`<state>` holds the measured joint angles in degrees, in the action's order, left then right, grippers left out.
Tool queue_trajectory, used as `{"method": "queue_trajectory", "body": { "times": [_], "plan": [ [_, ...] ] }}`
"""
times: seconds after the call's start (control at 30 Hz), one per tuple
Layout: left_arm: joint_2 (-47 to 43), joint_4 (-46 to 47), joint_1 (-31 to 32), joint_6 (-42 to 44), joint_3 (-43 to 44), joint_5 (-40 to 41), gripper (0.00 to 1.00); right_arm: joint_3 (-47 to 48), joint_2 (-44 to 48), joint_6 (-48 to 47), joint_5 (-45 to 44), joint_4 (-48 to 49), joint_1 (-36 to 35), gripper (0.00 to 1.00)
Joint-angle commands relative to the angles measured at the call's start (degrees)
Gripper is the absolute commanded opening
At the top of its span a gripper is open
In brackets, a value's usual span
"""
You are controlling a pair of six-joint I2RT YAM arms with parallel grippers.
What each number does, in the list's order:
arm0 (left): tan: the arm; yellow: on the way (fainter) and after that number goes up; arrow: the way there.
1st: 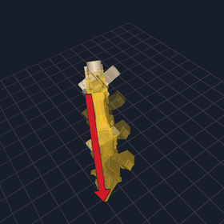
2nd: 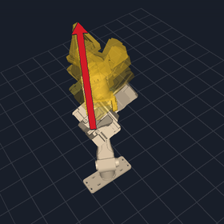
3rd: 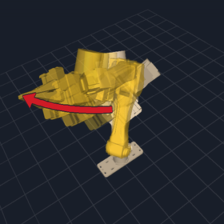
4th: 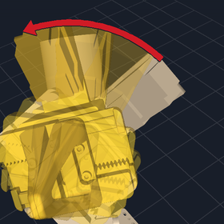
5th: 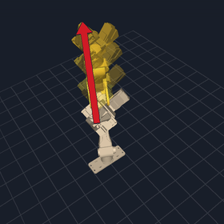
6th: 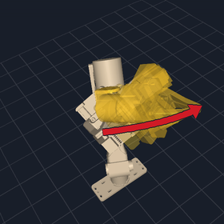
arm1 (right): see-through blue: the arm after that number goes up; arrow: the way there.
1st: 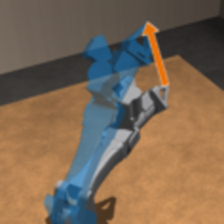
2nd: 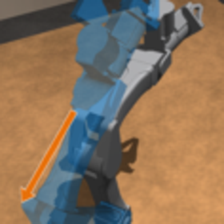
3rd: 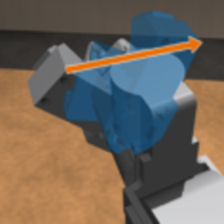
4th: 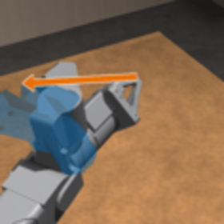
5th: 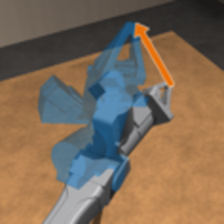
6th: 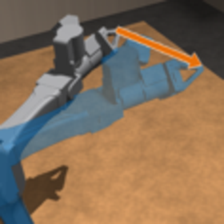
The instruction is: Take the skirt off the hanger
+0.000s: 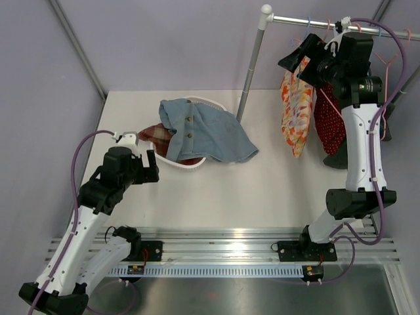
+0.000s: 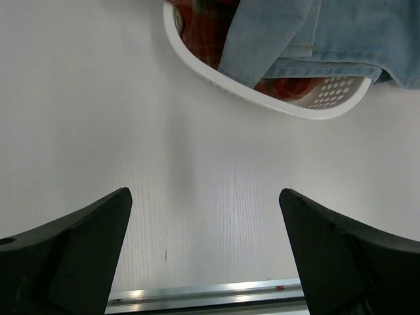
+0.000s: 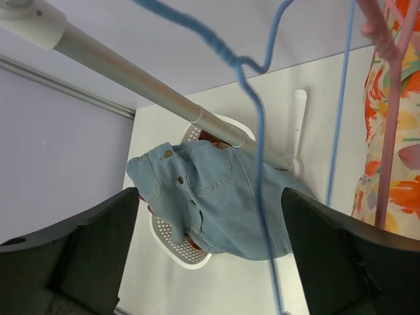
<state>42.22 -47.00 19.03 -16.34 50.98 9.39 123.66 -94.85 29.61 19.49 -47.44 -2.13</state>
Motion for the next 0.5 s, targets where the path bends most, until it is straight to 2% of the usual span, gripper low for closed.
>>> {"method": "queue_trajectory", "body": {
  "times": [0.0, 0.17, 0.37, 0.47],
  "plan": [
    [-0.82, 2.79, 0.05, 0.52, 0.96, -1.48, 0.99, 2.98, 2.56, -1.13, -1.55, -0.72, -0.42, 0.99],
    [-1.96, 3.06, 0.05, 0.61, 0.52, -1.48, 0.99, 4.75, 6.33, -2.88, -6.38, -3.79, -0.42, 1.0],
    [-1.87, 3.06, 0.05, 0.52, 0.43, -1.57, 0.99, 2.82, 13.98, -4.99, -9.9, -5.73, -0.42, 0.99],
    [-2.05, 3.15, 0.05, 0.43, 0.43, -1.74, 0.99, 0.8, 16.88, -7.19, -15.16, -6.17, -0.42, 0.99]
  ]
}}
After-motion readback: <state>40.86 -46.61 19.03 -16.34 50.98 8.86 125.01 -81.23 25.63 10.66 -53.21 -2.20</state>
